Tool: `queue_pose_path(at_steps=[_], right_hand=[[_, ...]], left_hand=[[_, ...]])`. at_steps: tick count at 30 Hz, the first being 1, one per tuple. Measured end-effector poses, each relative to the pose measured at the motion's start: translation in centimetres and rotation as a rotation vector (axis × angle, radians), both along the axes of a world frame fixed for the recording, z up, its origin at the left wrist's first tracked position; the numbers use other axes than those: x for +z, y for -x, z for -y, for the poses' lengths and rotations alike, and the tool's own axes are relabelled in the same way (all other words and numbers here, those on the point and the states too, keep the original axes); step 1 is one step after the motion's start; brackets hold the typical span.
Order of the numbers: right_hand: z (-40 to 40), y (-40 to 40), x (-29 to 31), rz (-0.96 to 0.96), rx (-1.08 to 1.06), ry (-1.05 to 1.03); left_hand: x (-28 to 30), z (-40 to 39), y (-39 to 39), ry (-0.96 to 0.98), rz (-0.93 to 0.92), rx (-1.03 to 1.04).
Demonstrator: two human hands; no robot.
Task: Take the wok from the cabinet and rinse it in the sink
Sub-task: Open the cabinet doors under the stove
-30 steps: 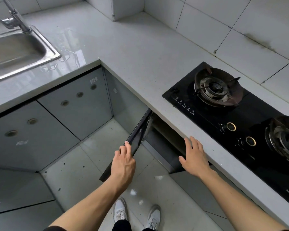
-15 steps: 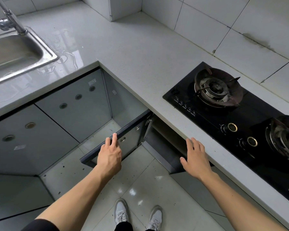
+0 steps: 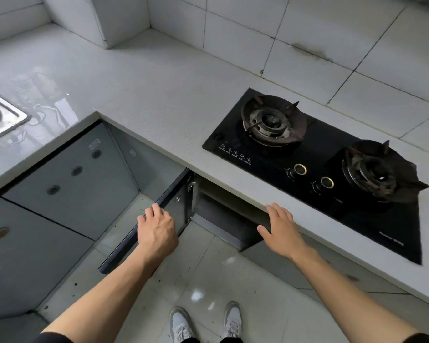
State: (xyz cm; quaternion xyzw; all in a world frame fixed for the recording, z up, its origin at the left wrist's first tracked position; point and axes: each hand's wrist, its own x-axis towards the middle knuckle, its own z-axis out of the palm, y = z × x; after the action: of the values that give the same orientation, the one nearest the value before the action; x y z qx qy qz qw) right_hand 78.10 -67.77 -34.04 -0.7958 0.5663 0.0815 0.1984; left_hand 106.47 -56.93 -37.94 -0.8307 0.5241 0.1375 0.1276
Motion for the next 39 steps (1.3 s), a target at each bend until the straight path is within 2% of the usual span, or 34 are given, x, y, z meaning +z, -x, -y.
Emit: queue_pose_path(at_steps=[6, 11, 16, 19, 24, 27, 34, 39], right_hand=[[-2.9, 4.6, 2.1, 0.127, -0.192, 0.019], [-4.2, 8.4, 1.7, 0.217, -0.373, 0.001], [-4.8, 11.6, 0.0, 0.429, -0.645, -0.163], [-4.5, 12.5, -1.7, 0.650, -0.908, -0.248], [-2.7, 13.2, -4.5, 1.206, -1.402, -0.486], [-1.0, 13.5, -6.5, 1.322, -1.460, -0.529], [1.1, 13.8, -8.6, 1.810, -1.659, -0.589], [1.3, 13.2, -9.4, 2.004, -1.723, -0.579]], left_hand=[[3.1, 5.5, 6.9, 0.178, -0.163, -0.322], [5.0, 8.8, 13.5, 0.150, -0.227, -0.493], [5.2, 10.7, 19.1, 0.124, -0.247, -0.657], [4.9, 11.6, 21.7, 0.117, -0.261, -0.755], [3.9, 12.7, 23.9, 0.085, -0.295, -0.784], [2.8, 13.0, 23.9, 0.055, -0.298, -0.759], [1.4, 12.8, 23.3, 0.046, -0.285, -0.741], [1.0, 12.1, 23.2, 0.042, -0.267, -0.736]])
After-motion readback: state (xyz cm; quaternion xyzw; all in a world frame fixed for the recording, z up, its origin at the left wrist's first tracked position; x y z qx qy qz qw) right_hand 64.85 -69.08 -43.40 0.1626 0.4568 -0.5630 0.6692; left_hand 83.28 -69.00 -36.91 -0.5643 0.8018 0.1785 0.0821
